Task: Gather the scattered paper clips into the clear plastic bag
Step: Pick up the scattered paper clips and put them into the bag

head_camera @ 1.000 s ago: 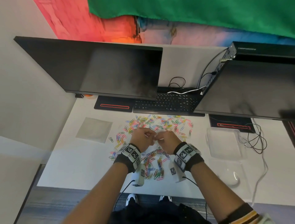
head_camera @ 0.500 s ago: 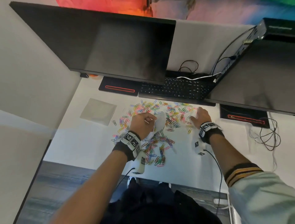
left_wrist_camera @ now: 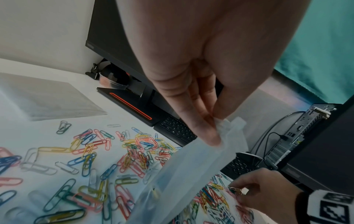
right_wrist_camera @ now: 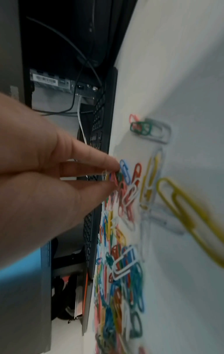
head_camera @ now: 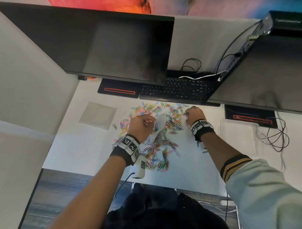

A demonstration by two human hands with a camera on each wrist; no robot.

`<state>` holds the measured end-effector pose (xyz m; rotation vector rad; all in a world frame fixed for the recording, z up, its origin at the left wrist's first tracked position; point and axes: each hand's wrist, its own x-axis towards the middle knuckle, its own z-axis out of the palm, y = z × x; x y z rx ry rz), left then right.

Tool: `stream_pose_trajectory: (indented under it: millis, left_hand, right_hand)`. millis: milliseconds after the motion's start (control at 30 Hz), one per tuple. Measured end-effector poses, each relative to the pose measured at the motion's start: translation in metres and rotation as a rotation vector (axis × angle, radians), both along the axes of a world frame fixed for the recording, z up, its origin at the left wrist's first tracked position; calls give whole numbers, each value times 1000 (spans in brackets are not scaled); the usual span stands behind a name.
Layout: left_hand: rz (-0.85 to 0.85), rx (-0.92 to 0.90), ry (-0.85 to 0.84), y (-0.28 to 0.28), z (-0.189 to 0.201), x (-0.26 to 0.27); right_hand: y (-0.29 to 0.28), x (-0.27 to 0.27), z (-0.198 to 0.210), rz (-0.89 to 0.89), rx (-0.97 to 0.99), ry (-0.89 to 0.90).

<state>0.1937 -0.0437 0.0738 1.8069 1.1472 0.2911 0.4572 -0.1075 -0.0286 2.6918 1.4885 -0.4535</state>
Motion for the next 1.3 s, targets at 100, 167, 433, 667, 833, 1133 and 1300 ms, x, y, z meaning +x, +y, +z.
stream_pose_trajectory:
  millis: [100,167,433,667,833,1133,1300]
  left_hand:
    - [-12,7,-1,-1,0,1]
    - [-21,-3,-3,-1,-2,1]
    - [-47,-24,-3,0,1,2]
    - [-74,21,14,-4,7,3]
    - [-54,-7,-40,-5,6,8]
    - [-94,-1,-11,-9,9,11]
    - [-108,15,-5,-10,6,9]
  right_hand:
    - [-6,8,7,-55,14,29]
    - [-12,11,11,-118,54,68]
    - [-49,9,34,-811,504,951]
    - [-46,-60,99,-750,710,1623]
    - [-30,-109,95,-651,579,1431]
    - [-19,-137,96,-233,450,592]
    - [-25,-137,93,-108,335,523]
